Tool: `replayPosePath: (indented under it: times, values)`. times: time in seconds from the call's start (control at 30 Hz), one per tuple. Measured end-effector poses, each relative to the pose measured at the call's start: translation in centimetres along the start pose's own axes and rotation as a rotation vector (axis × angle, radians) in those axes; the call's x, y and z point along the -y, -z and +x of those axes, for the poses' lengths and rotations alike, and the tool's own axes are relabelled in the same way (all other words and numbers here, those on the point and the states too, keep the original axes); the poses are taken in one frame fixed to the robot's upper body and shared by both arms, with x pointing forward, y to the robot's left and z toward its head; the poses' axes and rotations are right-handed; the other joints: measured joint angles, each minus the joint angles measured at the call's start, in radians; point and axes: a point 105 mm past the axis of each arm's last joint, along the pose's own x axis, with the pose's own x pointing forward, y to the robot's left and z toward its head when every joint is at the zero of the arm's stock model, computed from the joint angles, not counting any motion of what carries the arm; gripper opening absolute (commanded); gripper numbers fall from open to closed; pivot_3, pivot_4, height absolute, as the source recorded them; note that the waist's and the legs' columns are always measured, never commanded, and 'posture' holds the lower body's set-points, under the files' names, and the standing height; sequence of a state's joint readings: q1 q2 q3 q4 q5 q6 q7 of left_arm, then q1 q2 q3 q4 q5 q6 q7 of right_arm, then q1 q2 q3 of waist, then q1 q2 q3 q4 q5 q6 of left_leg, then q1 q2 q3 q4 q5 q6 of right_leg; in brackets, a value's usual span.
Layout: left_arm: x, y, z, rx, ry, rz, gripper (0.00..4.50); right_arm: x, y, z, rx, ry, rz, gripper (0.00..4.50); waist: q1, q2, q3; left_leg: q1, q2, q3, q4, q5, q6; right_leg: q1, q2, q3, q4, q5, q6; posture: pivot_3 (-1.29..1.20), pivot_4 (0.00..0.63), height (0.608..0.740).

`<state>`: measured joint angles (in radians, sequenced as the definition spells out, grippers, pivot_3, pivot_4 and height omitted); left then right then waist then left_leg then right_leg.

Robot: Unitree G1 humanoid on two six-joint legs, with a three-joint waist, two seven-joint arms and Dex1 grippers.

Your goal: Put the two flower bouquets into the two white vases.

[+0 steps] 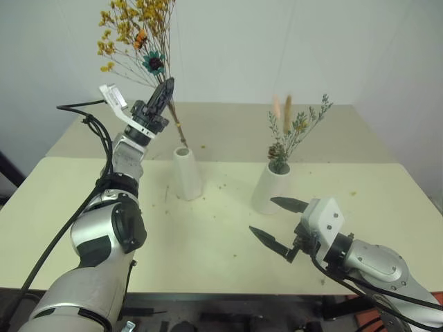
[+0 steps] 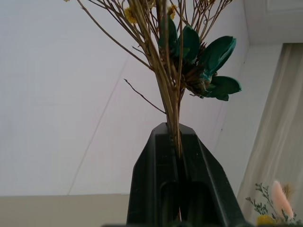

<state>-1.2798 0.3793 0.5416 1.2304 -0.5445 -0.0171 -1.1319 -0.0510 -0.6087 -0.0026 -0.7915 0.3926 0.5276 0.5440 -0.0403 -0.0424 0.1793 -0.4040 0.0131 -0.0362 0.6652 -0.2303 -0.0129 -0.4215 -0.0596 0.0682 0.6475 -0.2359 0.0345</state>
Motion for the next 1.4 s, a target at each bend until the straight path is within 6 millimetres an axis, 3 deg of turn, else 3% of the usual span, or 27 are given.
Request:
replayPosePath:
  times: [0.33, 0.7, 1.0, 1.27, 1.4]
  values:
    - [-0.2, 0.3, -0.5, -0.006, -0.009, 0.01, 0.03, 0.2, 0.2, 0.1, -0.002, 0.009, -0.007, 4.5, 0.001, 0.0, 0.0, 0.0, 0.0, 0.0, 0.001, 0.0, 0.0, 0.001, 0.0, 0.0, 0.0, 0.0, 0.0, 0.0, 0.15, 0.74]
    - [1.0, 0.5, -0.5, -0.034, 0.089, 0.067, 0.03, 0.2, 0.4, 0.1, -0.01, 0.023, -0.036, 4.5, 0.001, 0.0, 0.0, 0.0, 0.0, 0.0, 0.001, 0.0, 0.0, 0.0, 0.0, 0.0, 0.001, 0.0, 0.0, 0.0, 0.15, 0.74]
    - [1.2, 1.6, -2.2, -0.1, 0.132, 0.101, 0.03, -0.1, 0.6, 0.2, -0.005, 0.021, -0.034, 4.5, 0.0, 0.0, 0.0, 0.0, 0.0, -0.001, 0.003, 0.0, 0.0, 0.0, 0.0, 0.0, 0.002, 0.0, 0.0, 0.0, 0.15, 0.74]
    - [1.2, 1.4, -2.6, -0.097, 0.128, 0.13, 0.03, 0.4, 0.7, 0.4, 0.002, 0.027, -0.046, 4.5, -0.001, 0.0, 0.0, 0.0, 0.0, -0.001, 0.003, 0.0, 0.0, 0.001, 0.0, 0.0, 0.002, 0.0, 0.0, 0.0, 0.15, 0.74]
    - [1.0, 3.0, -4.0, -0.138, 0.113, 0.149, 0.03, 0.3, 0.5, 0.5, 0.017, 0.025, -0.057, 4.5, 0.0, 0.0, 0.0, 0.0, 0.0, -0.001, 0.003, 0.0, 0.0, 0.001, 0.0, 0.0, 0.002, 0.0, 0.0, 0.0, 0.15, 0.74]
